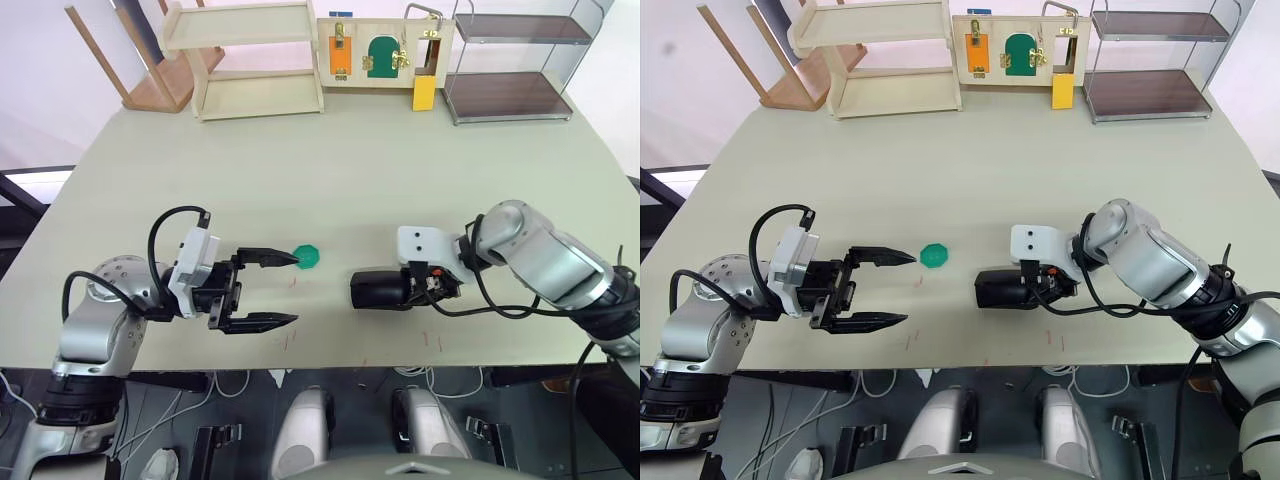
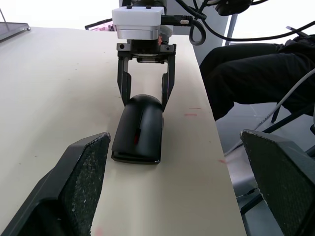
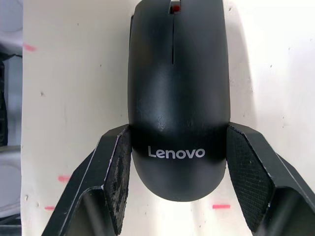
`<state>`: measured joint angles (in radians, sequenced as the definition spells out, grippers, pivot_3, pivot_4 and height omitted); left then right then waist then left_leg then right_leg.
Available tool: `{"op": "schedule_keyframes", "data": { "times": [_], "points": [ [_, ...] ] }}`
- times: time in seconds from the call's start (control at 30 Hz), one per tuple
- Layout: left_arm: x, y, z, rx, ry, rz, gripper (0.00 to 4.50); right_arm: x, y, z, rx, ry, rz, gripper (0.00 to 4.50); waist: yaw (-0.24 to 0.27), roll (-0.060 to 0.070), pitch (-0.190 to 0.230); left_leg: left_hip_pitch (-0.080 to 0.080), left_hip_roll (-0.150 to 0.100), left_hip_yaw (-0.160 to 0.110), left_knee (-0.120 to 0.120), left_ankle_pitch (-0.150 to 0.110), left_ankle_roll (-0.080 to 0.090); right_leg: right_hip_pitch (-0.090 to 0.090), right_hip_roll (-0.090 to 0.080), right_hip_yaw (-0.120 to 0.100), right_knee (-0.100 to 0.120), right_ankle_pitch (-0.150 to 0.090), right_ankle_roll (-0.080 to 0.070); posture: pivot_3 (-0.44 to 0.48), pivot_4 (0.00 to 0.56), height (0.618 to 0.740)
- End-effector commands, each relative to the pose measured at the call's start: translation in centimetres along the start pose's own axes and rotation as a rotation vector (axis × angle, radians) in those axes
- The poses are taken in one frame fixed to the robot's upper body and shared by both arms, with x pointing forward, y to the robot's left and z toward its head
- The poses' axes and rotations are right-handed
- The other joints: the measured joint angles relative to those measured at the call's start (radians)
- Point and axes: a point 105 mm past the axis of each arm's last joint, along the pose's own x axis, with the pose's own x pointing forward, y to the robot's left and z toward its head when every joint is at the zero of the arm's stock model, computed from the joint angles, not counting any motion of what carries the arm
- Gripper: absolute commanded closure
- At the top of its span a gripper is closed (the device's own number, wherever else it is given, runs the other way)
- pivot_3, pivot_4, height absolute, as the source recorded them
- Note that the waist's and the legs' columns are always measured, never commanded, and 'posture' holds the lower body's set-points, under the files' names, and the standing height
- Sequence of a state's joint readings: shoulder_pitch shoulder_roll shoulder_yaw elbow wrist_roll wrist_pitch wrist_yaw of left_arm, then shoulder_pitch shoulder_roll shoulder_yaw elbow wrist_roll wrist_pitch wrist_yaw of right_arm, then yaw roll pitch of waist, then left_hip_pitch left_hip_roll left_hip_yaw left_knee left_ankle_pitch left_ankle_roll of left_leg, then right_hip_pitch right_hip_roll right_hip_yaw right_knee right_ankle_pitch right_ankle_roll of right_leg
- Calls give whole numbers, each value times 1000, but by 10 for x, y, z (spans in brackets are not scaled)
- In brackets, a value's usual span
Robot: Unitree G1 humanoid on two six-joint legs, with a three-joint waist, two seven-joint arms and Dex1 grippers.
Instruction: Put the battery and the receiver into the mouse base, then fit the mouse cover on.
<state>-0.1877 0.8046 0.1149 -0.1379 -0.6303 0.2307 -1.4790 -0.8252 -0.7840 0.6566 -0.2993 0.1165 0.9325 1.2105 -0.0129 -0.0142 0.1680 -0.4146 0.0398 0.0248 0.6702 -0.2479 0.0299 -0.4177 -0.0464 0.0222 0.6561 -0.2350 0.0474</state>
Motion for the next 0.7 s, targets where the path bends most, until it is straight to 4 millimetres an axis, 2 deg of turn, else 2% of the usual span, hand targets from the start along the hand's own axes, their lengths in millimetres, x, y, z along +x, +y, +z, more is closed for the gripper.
{"op": "schedule_keyframes", "data": {
  "times": [0.03,0.3,0.7],
  "points": [
    [0,-2,6,40,-6,-3,0,-1,-4,-6,4,33,-13,2228,0,0,0,0,0,0,0,0,0,0,0,0,0,0,0,0,150,740],
    [0,-3,6,40,-6,1,0,0,-6,-4,-5,28,-17,2228,0,0,0,0,0,0,0,0,0,0,0,0,0,0,0,0,150,740],
    [0,-3,6,42,-8,3,0,-1,-14,12,-36,-1,-31,2228,-5,0,0,1,1,-1,0,0,0,-2,0,0,2,0,0,0,150,740]
  ]
}}
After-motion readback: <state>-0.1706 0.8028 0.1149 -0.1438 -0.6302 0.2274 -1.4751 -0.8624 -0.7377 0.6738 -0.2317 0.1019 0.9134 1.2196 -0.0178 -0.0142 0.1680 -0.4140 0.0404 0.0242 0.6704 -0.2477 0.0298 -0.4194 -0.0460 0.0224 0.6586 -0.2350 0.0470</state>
